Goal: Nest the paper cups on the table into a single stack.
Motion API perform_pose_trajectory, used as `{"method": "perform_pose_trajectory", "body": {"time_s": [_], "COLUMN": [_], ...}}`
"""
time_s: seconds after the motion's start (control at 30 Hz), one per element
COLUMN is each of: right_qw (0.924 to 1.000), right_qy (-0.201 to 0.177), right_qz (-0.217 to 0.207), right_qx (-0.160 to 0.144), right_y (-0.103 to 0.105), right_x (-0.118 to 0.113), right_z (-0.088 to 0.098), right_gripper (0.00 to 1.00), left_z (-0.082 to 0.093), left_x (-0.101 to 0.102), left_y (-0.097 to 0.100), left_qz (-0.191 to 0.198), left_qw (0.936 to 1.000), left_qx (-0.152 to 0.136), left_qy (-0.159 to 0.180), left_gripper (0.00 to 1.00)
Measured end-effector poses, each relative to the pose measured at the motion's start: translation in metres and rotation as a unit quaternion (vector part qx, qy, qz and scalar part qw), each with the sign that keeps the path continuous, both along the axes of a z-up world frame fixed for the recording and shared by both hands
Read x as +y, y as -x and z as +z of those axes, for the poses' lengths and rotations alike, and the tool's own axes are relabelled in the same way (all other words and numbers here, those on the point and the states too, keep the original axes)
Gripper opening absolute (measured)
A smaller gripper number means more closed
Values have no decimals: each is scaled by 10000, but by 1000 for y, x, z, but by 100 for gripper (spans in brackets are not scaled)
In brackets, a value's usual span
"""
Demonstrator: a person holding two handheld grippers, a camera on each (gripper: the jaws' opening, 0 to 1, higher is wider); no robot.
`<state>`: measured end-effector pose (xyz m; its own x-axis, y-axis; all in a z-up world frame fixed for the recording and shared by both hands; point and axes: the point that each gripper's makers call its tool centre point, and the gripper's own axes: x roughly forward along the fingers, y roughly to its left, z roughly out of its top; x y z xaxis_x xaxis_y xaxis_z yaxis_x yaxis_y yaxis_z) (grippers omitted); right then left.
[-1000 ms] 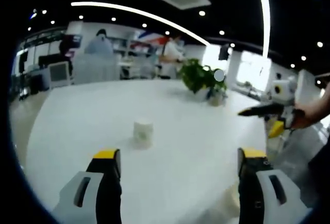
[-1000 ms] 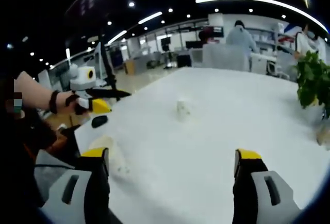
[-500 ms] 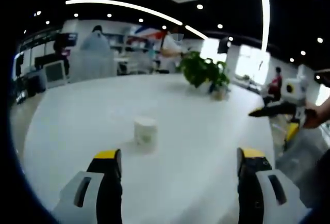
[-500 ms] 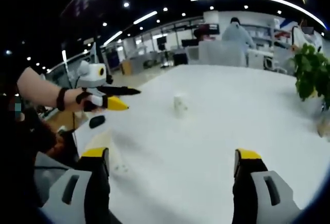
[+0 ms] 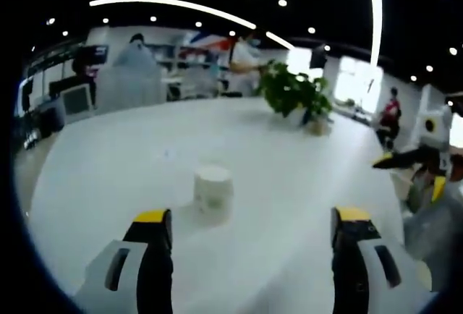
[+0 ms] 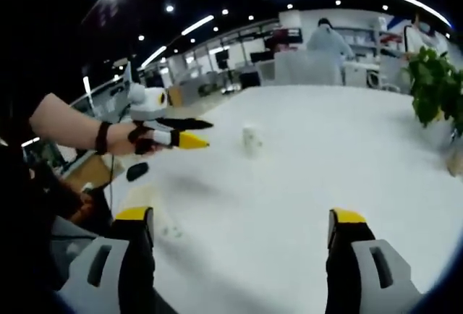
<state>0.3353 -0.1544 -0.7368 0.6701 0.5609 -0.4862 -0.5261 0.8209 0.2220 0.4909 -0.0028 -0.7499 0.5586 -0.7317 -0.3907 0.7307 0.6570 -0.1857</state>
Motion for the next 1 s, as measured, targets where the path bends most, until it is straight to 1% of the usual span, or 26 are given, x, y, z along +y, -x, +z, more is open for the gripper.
{"method": "perform_pose_trajectory", "body": {"time_s": [0.07, 0.13, 0.2, 0.3, 0.5, 0.57, 0.67, 0.8, 1.0], "right_qw": [10000, 9999, 9999, 9998, 9996, 9995, 9995, 9993, 9989], "right_qy": [33, 5, -44, -19, -113, -136, -120, -124, -115], "right_qz": [-46, -106, -150, -162, -259, -277, -273, -317, -402], "right_qx": [21, 52, 69, 94, 81, 103, 119, 157, 216], "right_y": [1, 2, 3, 4, 4, 4, 5, 9, 15], "right_x": [-3, -6, -7, -8, -12, -12, -13, -17, -22], "right_z": [-2, -4, -4, -6, -1, 0, -1, -2, -2], "right_gripper": [99, 99, 99, 99, 99, 99, 99, 99, 99], "left_z": [-1, -4, -7, -10, -14, -16, -21, -26, -31], "left_x": [-4, -7, -9, -10, -12, -15, -23, -30, -37], "left_y": [-4, -8, -12, -21, -36, -40, -48, -55, -59], "left_qz": [-15, -86, -108, -75, -18, -31, -124, -157, -169], "left_qw": [10000, 9999, 9999, 9999, 10000, 9999, 9998, 9997, 9997], "left_qx": [-10, -73, -72, -55, -73, -90, -128, -155, -137], "left_qy": [27, -69, -92, -66, -55, -47, -120, -131, -104], "left_gripper": [90, 89, 89, 90, 89, 88, 86, 86, 84]}}
